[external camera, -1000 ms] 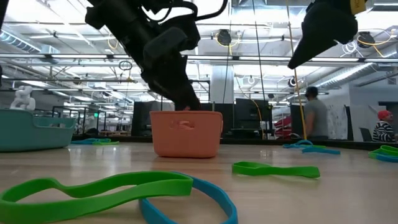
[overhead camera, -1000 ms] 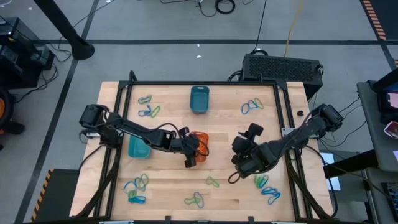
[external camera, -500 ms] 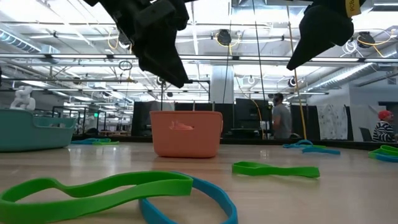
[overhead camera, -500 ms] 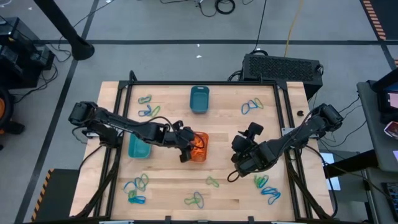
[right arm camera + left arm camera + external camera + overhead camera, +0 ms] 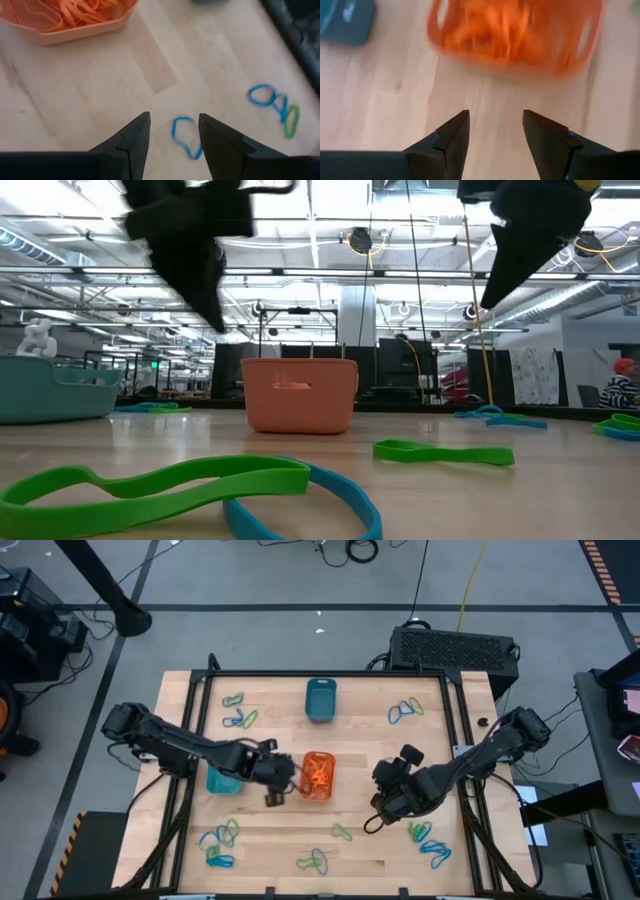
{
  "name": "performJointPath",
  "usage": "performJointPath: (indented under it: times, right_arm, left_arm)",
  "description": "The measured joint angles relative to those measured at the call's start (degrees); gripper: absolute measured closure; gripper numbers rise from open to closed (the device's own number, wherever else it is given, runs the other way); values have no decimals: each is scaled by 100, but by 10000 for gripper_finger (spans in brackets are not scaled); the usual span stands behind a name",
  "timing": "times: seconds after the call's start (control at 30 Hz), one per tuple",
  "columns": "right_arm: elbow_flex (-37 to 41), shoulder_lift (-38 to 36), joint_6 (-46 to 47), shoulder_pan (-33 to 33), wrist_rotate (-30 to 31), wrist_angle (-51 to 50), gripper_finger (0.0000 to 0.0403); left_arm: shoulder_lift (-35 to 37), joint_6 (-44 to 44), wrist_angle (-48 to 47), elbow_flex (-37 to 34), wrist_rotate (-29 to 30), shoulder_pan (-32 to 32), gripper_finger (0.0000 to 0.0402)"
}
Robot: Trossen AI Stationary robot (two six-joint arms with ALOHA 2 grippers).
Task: Sort rubber bands into baskets
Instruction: Put the blue rubber band into the green bin
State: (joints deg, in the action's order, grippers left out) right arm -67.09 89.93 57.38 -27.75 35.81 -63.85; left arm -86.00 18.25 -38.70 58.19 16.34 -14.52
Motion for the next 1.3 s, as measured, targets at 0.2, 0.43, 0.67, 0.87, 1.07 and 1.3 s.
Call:
performJointPath:
  times: [0.2,0.43,0.67,0.87,1.07,1.3]
  right_arm:
    - [384,95,-139,334,-998,261,279]
    - [820,83,-785,1360,-2152,251,281]
    - [1155,84,-1769,2323,-2457,610,266]
    - [1382,84,-2307,2971,-2866,1131,266]
    - [1388,84,-2659,3186,-2862,1313,266]
    - [1798,86,-2706,3187,-2933,1662,266]
  left_arm:
    - [960,-56,-143,-1150,118,-120,210]
    - [2733,-153,1229,-2422,18,76,210]
    - [3540,-1716,4789,-3420,-836,63,210]
    - [3535,-2292,5099,-3602,-840,118,210]
    - [3532,-2204,4788,-3602,-874,136,210]
    - [3530,-2163,4723,-3602,-881,138,210]
